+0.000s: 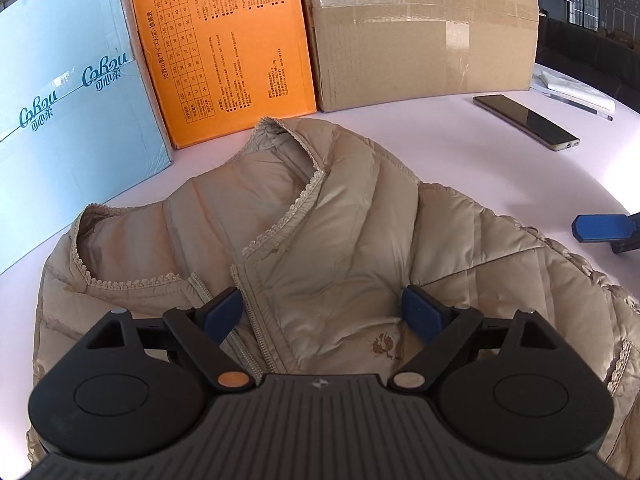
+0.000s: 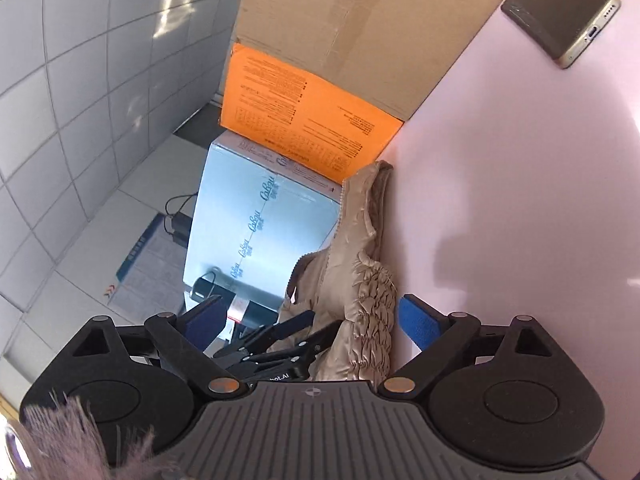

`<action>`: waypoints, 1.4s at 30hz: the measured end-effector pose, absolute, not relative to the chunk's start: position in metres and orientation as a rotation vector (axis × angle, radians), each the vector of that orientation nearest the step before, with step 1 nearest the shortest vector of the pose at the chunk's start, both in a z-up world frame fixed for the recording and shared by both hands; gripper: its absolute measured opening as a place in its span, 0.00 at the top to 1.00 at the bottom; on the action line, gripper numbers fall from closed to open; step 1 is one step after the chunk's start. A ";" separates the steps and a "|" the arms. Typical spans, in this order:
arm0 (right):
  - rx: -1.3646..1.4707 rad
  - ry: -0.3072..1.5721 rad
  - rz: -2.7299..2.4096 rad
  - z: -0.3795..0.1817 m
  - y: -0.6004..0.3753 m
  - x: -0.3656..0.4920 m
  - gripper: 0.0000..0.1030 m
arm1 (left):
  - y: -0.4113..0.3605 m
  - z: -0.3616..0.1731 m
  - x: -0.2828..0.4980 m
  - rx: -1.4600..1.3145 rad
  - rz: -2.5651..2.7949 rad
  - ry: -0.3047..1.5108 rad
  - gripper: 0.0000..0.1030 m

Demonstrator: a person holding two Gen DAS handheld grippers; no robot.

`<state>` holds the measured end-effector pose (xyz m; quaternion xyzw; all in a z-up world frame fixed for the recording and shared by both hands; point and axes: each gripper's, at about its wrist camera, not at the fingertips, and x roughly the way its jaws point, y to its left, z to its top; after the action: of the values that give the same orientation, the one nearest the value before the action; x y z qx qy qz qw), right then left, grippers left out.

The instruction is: Fold clothes

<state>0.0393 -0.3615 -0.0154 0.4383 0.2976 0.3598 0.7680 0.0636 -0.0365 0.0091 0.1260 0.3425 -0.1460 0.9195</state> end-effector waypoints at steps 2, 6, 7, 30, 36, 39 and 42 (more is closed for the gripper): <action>0.860 0.677 0.785 -0.011 -0.350 0.044 0.10 | -0.037 0.009 0.063 0.262 -0.297 0.702 0.14; 0.631 0.746 0.787 -0.003 -0.320 0.050 0.10 | -0.037 0.009 0.063 0.268 -0.293 0.699 0.14; 0.589 0.753 0.784 -0.001 -0.314 0.050 0.10 | -0.037 0.009 0.063 0.269 -0.293 0.698 0.14; 0.548 0.746 0.755 -0.018 -0.299 0.059 0.69 | 0.043 0.086 0.053 0.202 -0.058 0.602 0.07; 0.553 0.750 0.765 -0.018 -0.298 0.060 0.68 | 0.134 0.074 0.037 0.065 0.134 0.664 0.07; 0.553 0.750 0.771 -0.018 -0.298 0.059 0.66 | 0.167 0.063 0.015 -0.054 0.136 0.693 0.07; 0.553 0.750 0.782 -0.017 -0.298 0.058 0.61 | 0.185 0.047 -0.001 -0.148 0.103 0.739 0.06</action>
<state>0.0585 -0.2984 -0.0169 0.2597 0.3524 0.3672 0.8207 -0.0014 0.1852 0.0471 -0.0721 0.3607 0.0503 0.9285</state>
